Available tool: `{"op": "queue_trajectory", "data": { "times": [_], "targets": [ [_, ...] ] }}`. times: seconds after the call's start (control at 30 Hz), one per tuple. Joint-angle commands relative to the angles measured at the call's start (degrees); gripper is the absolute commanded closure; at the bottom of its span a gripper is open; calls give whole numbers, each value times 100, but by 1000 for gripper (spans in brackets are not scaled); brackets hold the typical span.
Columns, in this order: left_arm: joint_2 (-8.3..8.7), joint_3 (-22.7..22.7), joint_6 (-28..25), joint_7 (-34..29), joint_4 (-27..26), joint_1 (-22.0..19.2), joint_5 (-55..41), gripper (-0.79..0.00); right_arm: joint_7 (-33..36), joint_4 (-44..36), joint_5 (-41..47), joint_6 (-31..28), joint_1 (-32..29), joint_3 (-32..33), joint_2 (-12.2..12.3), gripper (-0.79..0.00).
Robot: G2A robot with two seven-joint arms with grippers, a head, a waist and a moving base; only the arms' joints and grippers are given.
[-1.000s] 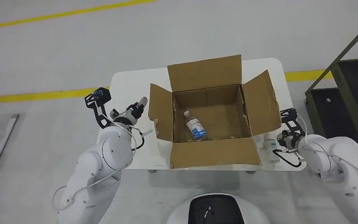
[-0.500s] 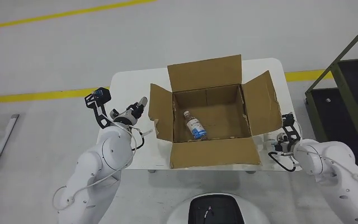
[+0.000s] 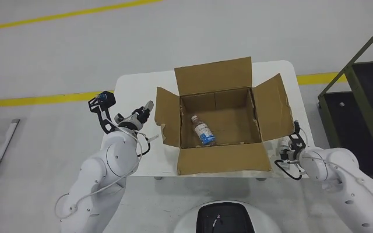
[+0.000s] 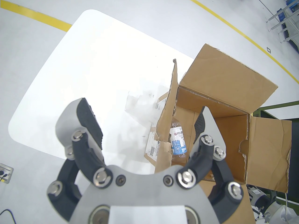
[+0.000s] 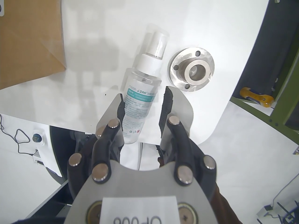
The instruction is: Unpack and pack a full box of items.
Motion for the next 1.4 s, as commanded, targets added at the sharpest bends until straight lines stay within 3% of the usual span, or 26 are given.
{"op": "queue_trajectory", "data": {
  "times": [0.0, 0.53, 0.67, 0.77, 0.87, 1.1, 1.37],
  "targets": [
    [0, 0, 0, 0, 0, 0, 0, -785, 2, 23, 39, -13, 10, -7, -7, -345],
    [0, 0, 0, 0, 0, 0, 0, -785, -50, 352, 214, -117, 127, -93, -55, -336],
    [0, 0, 0, 0, 0, 0, 0, -785, -51, 453, 236, -155, 191, -133, -67, -256],
    [0, 0, 0, 0, 0, 0, 0, -785, -46, 502, 215, -162, 227, -140, -71, -12],
    [0, 0, 0, 0, 0, 0, 0, -785, -79, 511, 335, -157, 252, -78, -76, 0],
    [0, 0, 0, 0, 0, 0, 0, -785, -633, -214, 1221, -791, -205, 1036, 18, 0],
    [0, 0, 0, 0, 0, 0, 0, -785, -1613, -1217, 3332, -1462, -1114, 3241, 56, 0]
  ]
}}
